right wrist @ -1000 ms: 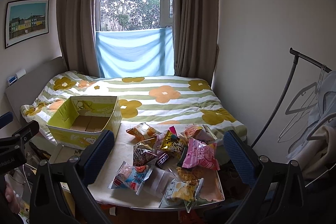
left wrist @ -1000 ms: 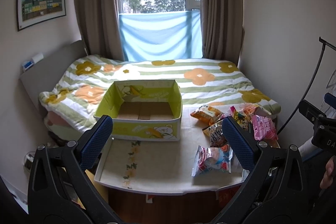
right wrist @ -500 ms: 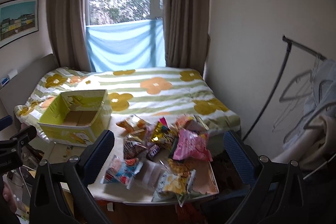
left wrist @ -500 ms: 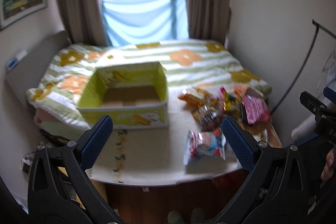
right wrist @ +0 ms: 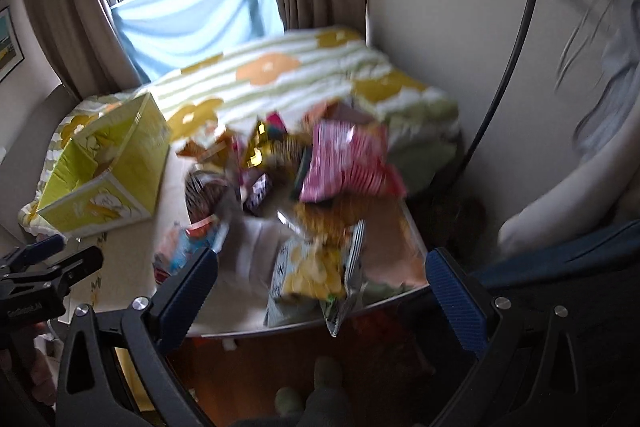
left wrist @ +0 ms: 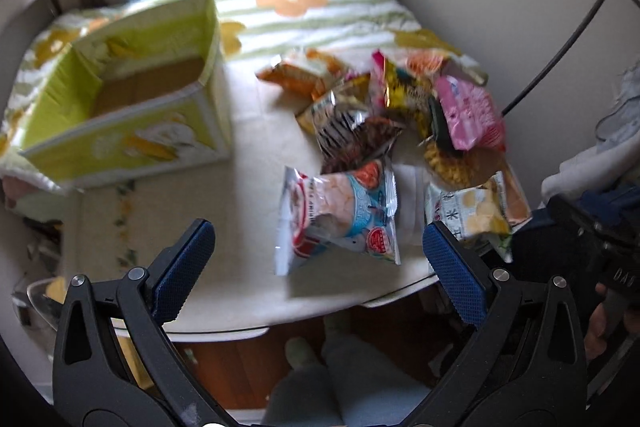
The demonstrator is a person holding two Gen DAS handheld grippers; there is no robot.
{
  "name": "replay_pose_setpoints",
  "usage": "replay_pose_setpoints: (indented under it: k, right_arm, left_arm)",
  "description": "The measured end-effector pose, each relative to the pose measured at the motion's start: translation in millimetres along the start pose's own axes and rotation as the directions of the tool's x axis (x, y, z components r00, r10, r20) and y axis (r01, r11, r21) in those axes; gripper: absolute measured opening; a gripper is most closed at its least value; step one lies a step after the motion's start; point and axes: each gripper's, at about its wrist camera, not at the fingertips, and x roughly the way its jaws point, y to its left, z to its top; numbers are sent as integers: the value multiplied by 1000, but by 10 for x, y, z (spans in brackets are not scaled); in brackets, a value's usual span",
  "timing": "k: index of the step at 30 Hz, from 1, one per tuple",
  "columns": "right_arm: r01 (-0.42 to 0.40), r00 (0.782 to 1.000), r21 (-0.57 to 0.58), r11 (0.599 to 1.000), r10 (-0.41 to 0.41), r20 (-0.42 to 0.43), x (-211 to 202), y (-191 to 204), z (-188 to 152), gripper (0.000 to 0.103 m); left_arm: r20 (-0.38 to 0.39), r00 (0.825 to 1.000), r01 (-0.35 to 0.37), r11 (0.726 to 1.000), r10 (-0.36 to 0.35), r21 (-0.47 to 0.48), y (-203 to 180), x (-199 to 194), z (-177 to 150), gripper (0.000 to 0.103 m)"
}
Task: Organize snacks
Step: 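Grasp the shrimp flakes bag with the left tool while the right tool grasps the potato chip bag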
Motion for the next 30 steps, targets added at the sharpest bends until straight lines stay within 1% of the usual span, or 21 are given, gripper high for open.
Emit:
replay_pose_setpoints:
  k: [1, 2, 6, 7, 9, 11, 15, 16, 20, 22, 25, 28, 29, 30]
  right_arm:
    - [-26, 998, 10, 1000, 26, -49, 221, -77, -23, 103]
    - [-26, 998, 10, 1000, 26, -49, 221, -77, -23, 103]
    - [-71, 989, 24, 997, 73, -128, 565, -208, -54, 103]
    - [-92, 981, 33, 995, 96, -166, 715, -234, -65, 103]
    - [-103, 977, 40, 994, 108, -182, 772, -251, -73, 103]
    - [-129, 967, 46, 991, 136, -217, 909, -266, -102, 103]
    - [-169, 950, 60, 984, 179, -257, 1075, -278, -136, 103]
    - [-179, 945, 65, 982, 190, -265, 1119, -273, -145, 103]
    - [-207, 929, 66, 976, 217, -301, 1236, -237, -158, 103]
    - [-222, 922, 68, 973, 232, -309, 1276, -233, -167, 103]
    - [-237, 916, 63, 970, 244, -319, 1324, -208, -182, 103]
    - [-250, 908, 66, 966, 257, -331, 1388, -193, -195, 103]
    - [-254, 906, 69, 965, 263, -333, 1401, -191, -198, 103]
    - [-257, 905, 71, 964, 266, -333, 1415, -189, -196, 103]
  left_arm:
    - [-20, 1000, -5, 1000, 5, -1, -20, 123, 19, 103]
    - [-38, 999, -8, 1000, 7, -2, -47, 224, 28, 103]
    - [-113, 993, -20, 1000, 21, 5, -163, 595, 77, 103]
    - [-138, 990, -18, 1000, 18, 1, -190, 703, 89, 103]
    - [-162, 987, -22, 1000, 20, -6, -220, 816, 106, 103]
    - [-186, 982, -39, 999, 38, -2, -252, 951, 120, 103]
    - [-228, 971, -76, 997, 76, 9, -282, 1181, 113, 103]
    - [-238, 969, -72, 997, 71, 3, -273, 1223, 104, 103]
    - [-260, 963, -79, 997, 74, -6, -245, 1327, 89, 103]
    - [-255, 965, -70, 997, 65, -11, -231, 1344, 86, 103]
    - [-251, 967, -47, 999, 39, -27, -182, 1375, 89, 103]
    - [-259, 966, -24, 997, 6, -67, -73, 1404, 55, 103]
    - [-262, 965, -11, 996, -12, -86, -11, 1425, 41, 102]
    - [-263, 965, -7, 995, -20, -101, 43, 1440, 34, 96]
